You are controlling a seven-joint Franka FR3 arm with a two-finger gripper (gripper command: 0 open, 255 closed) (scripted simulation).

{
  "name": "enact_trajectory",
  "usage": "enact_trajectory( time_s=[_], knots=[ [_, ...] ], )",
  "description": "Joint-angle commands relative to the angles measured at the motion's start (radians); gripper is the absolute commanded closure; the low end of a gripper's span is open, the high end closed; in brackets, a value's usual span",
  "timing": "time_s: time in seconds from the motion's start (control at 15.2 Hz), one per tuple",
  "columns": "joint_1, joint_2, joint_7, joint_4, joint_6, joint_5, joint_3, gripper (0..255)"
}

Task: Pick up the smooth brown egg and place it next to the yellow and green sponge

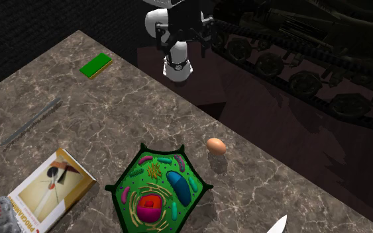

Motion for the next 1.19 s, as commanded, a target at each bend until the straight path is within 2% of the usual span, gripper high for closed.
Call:
enact_trajectory(
  time_s=[0.0,0.53,1.12],
  knots=[
    [0.000,0.000,0.000,0.000,0.000,0.000,0.000,0],
    [0.057,0.223,-0.140,-0.039,0.260,0.047,-0.054,0],
    [0.136,0.540,-0.331,0.032,0.490,0.155,-0.102,0]
  ],
)
